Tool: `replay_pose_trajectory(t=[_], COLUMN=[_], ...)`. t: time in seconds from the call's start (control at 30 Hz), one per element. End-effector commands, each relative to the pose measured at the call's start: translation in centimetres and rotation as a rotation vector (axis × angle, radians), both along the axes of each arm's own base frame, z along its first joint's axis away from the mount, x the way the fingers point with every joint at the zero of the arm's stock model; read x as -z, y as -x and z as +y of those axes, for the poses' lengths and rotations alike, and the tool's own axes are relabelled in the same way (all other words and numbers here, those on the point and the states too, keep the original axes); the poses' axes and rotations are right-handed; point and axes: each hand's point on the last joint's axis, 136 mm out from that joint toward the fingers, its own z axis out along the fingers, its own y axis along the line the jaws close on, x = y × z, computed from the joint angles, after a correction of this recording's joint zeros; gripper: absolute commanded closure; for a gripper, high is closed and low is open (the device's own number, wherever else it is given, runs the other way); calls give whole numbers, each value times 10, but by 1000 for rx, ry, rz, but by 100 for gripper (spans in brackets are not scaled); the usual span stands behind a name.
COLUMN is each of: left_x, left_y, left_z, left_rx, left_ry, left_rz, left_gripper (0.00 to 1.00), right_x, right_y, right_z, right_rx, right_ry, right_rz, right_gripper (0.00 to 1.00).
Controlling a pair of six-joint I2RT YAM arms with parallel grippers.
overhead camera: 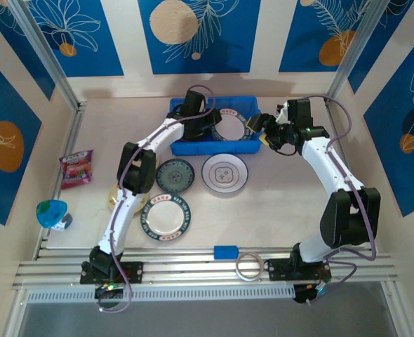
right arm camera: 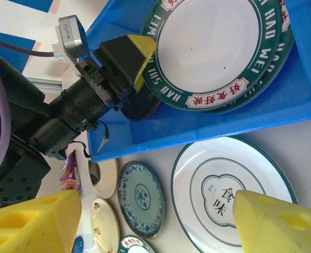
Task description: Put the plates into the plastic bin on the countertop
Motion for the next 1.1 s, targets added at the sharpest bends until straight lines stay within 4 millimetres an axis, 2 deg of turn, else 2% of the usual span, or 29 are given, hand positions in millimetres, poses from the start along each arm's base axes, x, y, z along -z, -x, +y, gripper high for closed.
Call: replay_pose_trajectory(t=[0.0,0.2,0.4,0.53,0.93,1.07], left_x=[-14,-21,-32,-33,-48,-45], left_y=[0,1,4,8,22,27], left_z=[-7,0,2,1,15,14], left_rx=[17,12,31,38,52,67], left_ry=[-10,-72,-115,-133,-214,-220], left_rz=[-33,-50,-85,-83,-123,-114], left_gripper=[54,43,38,37,37,37], right_x=[-3,-4,-6,-4,-6,-3], right_y=[-2,-1,1,3,0,-1], right_z=[2,-1,-2,-4,0,3], right_rx=[-7,2,3,8,3,-4], right_ry=[11,48,71,81,70,68], right_rz=[0,-5,-15,-7,-20,-12], right_gripper=[24,24,24,24,24,24])
